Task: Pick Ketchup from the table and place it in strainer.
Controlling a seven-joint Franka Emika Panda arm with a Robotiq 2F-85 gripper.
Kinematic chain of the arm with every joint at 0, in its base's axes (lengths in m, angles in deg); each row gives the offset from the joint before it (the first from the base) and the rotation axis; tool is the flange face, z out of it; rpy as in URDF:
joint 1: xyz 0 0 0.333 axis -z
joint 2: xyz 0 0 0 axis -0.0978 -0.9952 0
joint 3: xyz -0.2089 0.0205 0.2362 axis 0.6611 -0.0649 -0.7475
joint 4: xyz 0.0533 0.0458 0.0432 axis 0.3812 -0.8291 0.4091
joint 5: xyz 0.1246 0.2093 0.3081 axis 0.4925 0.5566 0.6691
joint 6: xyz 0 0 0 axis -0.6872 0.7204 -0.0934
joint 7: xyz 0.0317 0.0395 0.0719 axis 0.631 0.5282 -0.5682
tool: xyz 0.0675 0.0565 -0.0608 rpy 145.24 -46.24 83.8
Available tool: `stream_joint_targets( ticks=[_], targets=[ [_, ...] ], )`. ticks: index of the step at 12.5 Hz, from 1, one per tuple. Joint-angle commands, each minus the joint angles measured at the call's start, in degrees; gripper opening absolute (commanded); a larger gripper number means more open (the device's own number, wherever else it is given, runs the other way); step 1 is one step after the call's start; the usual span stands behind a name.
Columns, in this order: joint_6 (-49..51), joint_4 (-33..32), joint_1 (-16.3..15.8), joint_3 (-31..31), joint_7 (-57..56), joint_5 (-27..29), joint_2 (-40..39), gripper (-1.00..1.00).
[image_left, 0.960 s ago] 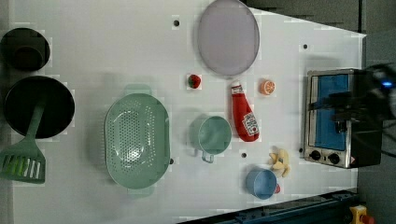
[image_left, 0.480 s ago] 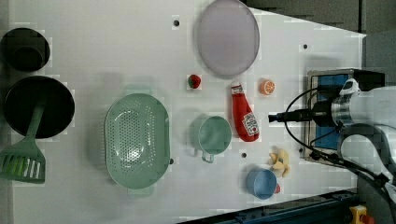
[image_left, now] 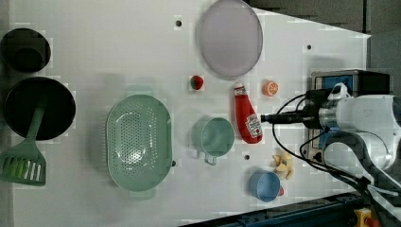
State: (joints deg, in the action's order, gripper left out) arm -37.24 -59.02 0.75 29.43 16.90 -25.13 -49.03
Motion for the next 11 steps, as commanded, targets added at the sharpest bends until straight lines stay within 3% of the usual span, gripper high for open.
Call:
stream_joint_targets(
  ticks=[1,7,8,11],
  targets=[
    [-3.87,0.15,0.07,0.08,-3.50,-0.38,-6.42,1.00],
    [-11.14,0.22,0.07,0.69,-3.45,-0.42,-13.42,1.00],
    [-11.13,0.15,0.06,0.70,-3.45,-0.42,-13.53,0.92],
    [-10.95,0.47,0.06,0.70,-3.44,-0.41,-13.12,0.24]
  ],
)
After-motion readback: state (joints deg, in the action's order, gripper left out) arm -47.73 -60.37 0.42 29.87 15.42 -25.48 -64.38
